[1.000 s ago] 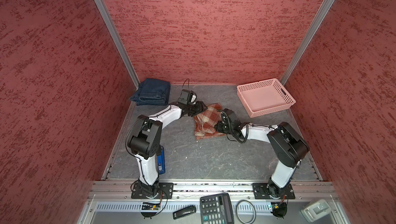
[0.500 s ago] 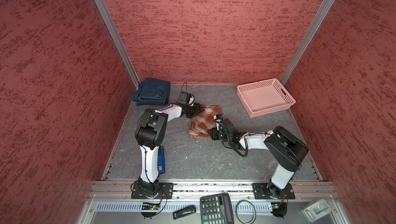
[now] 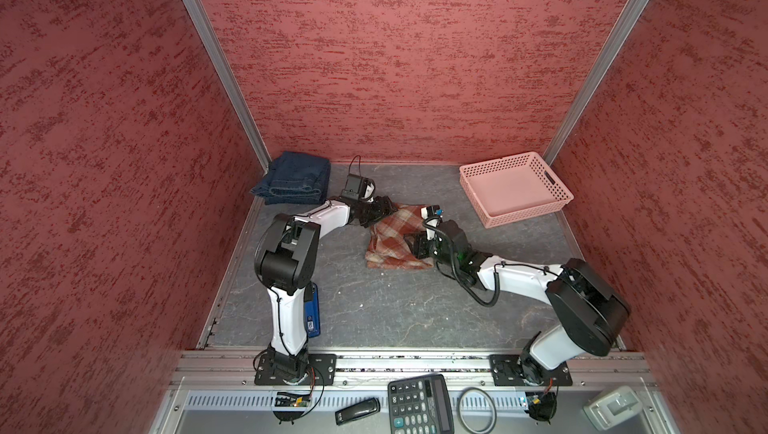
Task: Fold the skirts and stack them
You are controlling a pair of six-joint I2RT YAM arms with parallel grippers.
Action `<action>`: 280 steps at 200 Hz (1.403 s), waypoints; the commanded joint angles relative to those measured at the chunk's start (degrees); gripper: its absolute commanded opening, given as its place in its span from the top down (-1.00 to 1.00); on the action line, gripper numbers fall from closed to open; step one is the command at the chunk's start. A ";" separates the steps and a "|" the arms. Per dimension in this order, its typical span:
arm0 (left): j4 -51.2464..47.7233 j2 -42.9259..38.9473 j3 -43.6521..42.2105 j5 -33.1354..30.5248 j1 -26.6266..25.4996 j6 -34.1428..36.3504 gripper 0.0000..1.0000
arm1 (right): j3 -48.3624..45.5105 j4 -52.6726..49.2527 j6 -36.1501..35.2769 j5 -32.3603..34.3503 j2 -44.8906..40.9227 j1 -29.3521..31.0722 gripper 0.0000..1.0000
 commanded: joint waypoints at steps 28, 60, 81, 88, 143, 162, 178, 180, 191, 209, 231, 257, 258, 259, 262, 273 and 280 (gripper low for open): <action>-10.60 -7.92 2.22 -8.73 2.15 8.18 -0.71 | 6.89 -15.39 7.63 0.77 0.44 -6.31 -0.31; -10.75 -7.26 -1.06 -8.80 3.40 10.60 -0.71 | 7.99 -18.65 9.09 -4.26 2.23 -9.85 -0.42; -8.12 -5.84 -2.93 -5.95 4.02 12.33 -0.69 | 8.96 -20.16 8.39 -7.17 4.24 -11.23 -0.49; -7.78 -5.15 -2.90 -5.32 4.07 12.96 -0.69 | 9.62 -21.08 7.85 -8.37 5.38 -11.70 -0.53; -7.18 0.06 -2.15 -4.82 4.06 14.27 -0.69 | 11.09 -20.83 7.42 -12.79 10.75 -13.27 -0.50; -7.62 1.32 -1.61 -5.02 3.81 14.45 -0.69 | 11.59 -20.68 7.35 -12.76 12.49 -13.61 -0.47; -7.62 2.27 -1.39 -5.22 3.50 14.45 -0.69 | 11.92 -20.05 7.09 -13.09 13.99 -13.80 -0.44; -7.69 2.40 -1.23 -5.22 3.47 14.41 -0.69 | 12.00 -20.04 7.07 -13.09 14.14 -13.81 -0.44; -8.06 3.22 -0.80 -5.30 3.31 14.36 -0.68 | 12.55 -19.96 6.61 -12.91 15.45 -13.70 -0.40; -8.47 4.39 -0.22 -5.54 2.84 14.11 -0.63 | 12.65 -18.56 6.14 -13.29 16.96 -13.96 -0.31; -8.91 5.84 0.50 -4.58 2.49 13.00 -0.47 | 13.09 -16.37 5.80 -14.74 19.00 -14.06 -0.18; -9.21 7.40 1.51 -2.87 1.72 12.25 -0.41 | 14.38 -13.90 5.87 -17.63 21.38 -14.02 -0.06; -9.21 7.47 1.56 -2.82 1.75 12.21 -0.41 | 14.44 -13.85 5.85 -17.69 21.45 -14.02 -0.06; -9.21 7.51 1.58 -2.79 1.68 12.19 -0.41 | 14.46 -13.87 5.84 -17.76 21.57 -14.02 -0.06; -9.21 7.58 1.66 -2.42 1.57 12.17 -0.41 | 14.75 -13.88 5.90 -17.86 21.88 -14.02 -0.06; -9.01 8.05 1.84 -1.90 1.44 11.76 -0.41 | 15.86 -13.95 5.84 -18.39 22.85 -14.02 -0.02; -8.57 8.22 1.69 -1.28 1.44 11.35 -0.41 | 16.67 -14.21 5.91 -18.74 23.44 -14.02 -0.01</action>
